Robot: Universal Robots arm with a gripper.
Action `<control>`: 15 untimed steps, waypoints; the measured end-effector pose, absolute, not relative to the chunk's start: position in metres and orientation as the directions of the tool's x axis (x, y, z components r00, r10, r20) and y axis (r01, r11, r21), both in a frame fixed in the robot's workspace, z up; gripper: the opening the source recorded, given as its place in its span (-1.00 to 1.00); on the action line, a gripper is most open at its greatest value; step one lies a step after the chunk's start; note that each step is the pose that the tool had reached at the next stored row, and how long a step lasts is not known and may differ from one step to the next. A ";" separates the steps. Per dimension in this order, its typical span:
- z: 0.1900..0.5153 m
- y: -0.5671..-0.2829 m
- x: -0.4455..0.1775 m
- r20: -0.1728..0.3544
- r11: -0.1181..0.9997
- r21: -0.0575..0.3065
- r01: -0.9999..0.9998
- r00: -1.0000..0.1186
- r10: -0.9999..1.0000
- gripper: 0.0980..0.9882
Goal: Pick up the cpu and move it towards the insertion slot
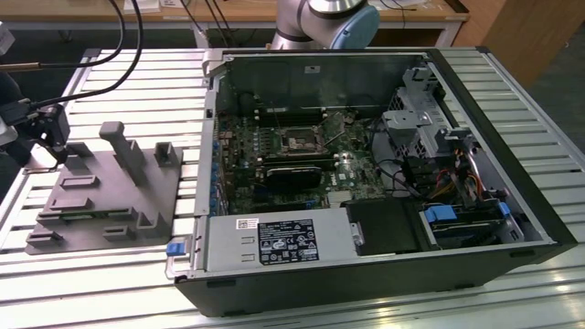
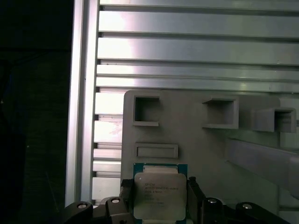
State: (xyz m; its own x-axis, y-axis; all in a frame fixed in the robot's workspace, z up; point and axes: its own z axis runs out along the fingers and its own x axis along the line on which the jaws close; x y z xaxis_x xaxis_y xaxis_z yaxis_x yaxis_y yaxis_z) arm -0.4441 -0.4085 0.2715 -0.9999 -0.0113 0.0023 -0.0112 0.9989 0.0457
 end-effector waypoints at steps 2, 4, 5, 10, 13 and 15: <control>0.272 -0.409 -0.444 0.002 0.999 0.046 -0.011 -1.000 -0.011 0.00; 0.273 -0.409 -0.444 0.002 0.999 0.046 -0.011 -1.000 -0.011 0.00; 0.273 -0.409 -0.444 0.002 0.999 0.046 -0.011 -1.000 -0.011 0.00; 0.274 -0.409 -0.444 0.002 0.999 0.046 -0.011 -1.000 -0.011 0.00; 0.275 -0.409 -0.444 0.002 0.999 0.046 -0.011 -1.000 -0.011 0.00; 0.275 -0.409 -0.444 0.002 0.999 0.046 -0.011 -1.000 -0.011 0.00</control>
